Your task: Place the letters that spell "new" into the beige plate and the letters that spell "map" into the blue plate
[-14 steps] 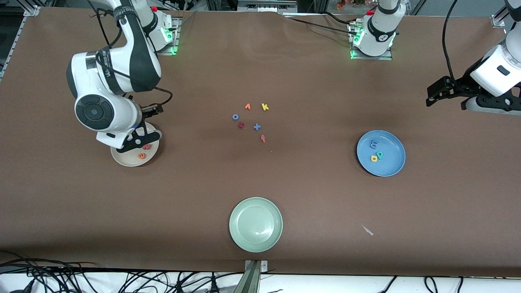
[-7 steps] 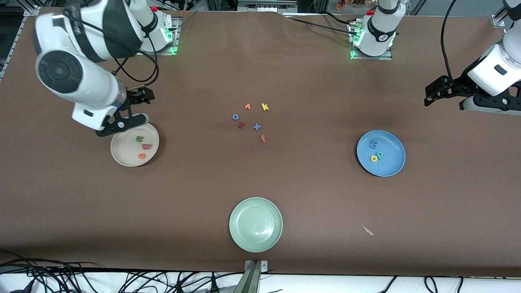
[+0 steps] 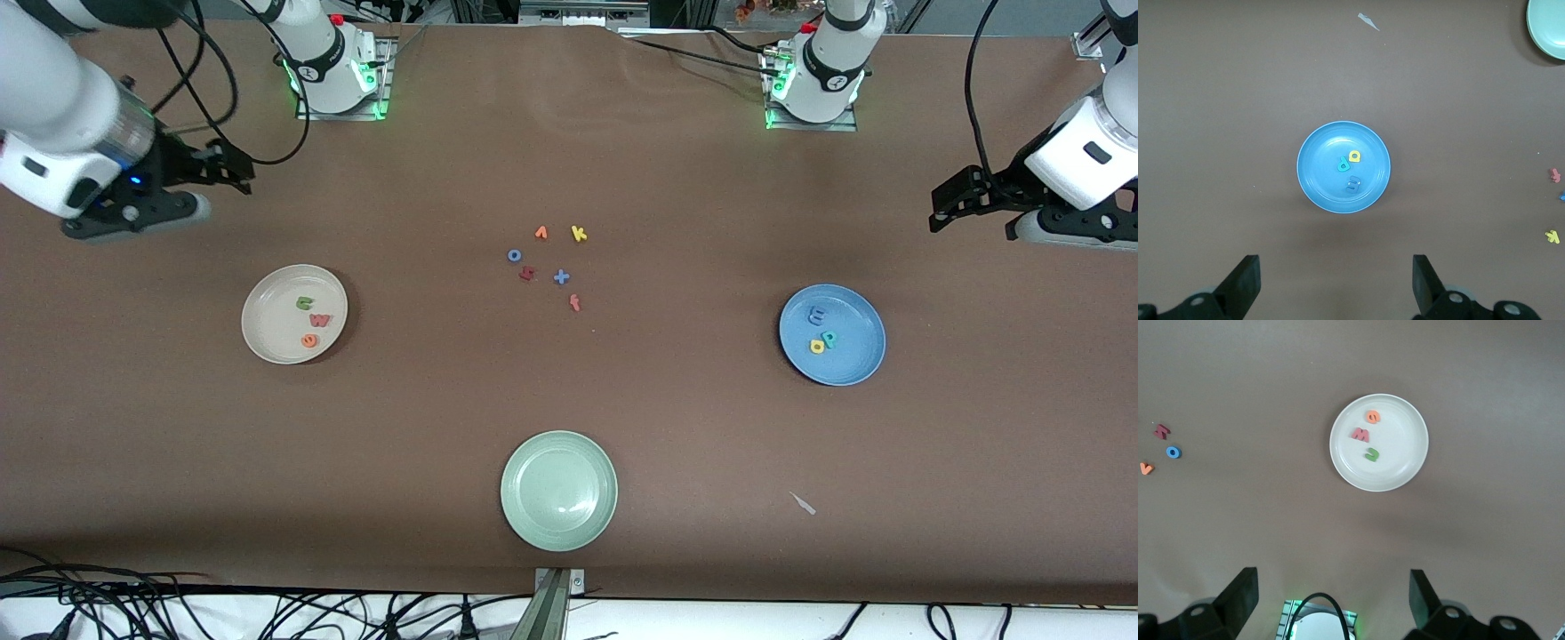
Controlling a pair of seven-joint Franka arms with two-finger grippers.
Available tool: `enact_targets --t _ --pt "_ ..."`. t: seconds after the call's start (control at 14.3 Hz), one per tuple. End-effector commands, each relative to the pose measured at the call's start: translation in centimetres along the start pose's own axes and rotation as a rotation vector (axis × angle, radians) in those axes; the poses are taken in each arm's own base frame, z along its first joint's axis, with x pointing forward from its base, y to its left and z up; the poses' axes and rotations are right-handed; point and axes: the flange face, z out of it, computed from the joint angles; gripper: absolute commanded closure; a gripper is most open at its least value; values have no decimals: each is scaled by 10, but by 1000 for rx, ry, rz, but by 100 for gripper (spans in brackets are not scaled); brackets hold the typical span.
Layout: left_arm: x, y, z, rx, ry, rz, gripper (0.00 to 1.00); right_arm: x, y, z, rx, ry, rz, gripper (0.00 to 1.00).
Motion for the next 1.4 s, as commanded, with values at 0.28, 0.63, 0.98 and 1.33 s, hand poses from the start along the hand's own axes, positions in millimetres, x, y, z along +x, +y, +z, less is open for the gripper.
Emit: enact_targets --t 0.28,0.63,0.98,1.33 --pt "-3 -2 -7 20 1 24 0 -20 49 -5 8 -25 87 0" --pt "-3 -2 -7 20 1 23 0 -11 50 -1 13 -8 112 0" --pt "-3 -1 -7 20 1 24 0 -1 44 -4 5 37 101 0" --pt "-2 1 -7 50 2 35 0 4 42 -7 37 52 101 0"
